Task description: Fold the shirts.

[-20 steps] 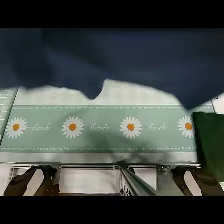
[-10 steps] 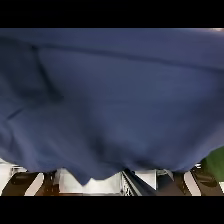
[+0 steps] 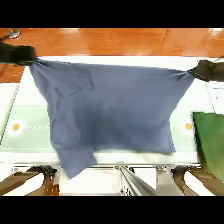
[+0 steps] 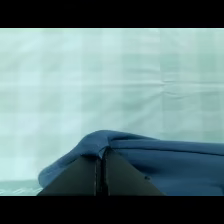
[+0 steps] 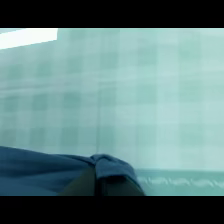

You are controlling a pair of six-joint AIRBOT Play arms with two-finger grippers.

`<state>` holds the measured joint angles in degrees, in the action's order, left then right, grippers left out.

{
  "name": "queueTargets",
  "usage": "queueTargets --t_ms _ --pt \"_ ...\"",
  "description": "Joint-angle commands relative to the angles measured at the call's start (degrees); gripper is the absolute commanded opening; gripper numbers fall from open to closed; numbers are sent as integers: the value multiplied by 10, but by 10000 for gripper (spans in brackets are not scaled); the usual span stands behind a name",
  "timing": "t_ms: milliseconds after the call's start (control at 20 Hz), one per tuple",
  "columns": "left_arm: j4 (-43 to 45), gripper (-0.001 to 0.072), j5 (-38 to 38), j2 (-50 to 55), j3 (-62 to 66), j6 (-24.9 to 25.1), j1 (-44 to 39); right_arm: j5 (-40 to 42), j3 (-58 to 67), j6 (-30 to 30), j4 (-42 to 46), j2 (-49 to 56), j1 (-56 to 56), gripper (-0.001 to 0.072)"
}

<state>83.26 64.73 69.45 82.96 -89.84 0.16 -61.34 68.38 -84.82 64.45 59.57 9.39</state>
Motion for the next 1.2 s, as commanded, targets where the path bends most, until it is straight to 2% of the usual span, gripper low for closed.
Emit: queueTargets --t_ms 0,200,300,350,450,550,750,800,850,900,950,1050,1150 --pt "-56 22 -123 113 -12 -29 -1 121 31 16 -62 185 -10 27" --pt "-88 22 -162 186 -12 -44 -14 117 155 16 -90 349 -10 28" --pt "-89 22 -134 206 -12 -61 -14 93 188 14 -97 379 -9 28" --pt "-89 22 -102 209 -13 -50 -12 65 198 17 -95 381 -4 28" --pt "-89 22 -11 209 -14 19 -7 -30 202 45 -89 376 11 28" --pt "-78 22 48 209 -36 63 -2 -120 186 48 -32 377 15 28" --pt "-76 23 55 210 -82 56 30 -107 116 38 10 381 11 28" --pt "-92 25 58 210 -85 55 36 -99 113 35 5 385 11 61" --pt "-117 162 68 211 -87 57 38 -91 113 24 -2 388 8 328" --pt "-134 601 79 211 -86 57 37 -90 114 30 -20 387 7 622" --pt "-134 705 92 210 -83 58 35 -97 123 32 -29 383 9 619" --pt "-133 703 125 199 -79 56 46 -148 146 34 -14 358 29 618" --pt "-123 704 160 166 -101 56 78 -179 130 34 48 298 66 618"
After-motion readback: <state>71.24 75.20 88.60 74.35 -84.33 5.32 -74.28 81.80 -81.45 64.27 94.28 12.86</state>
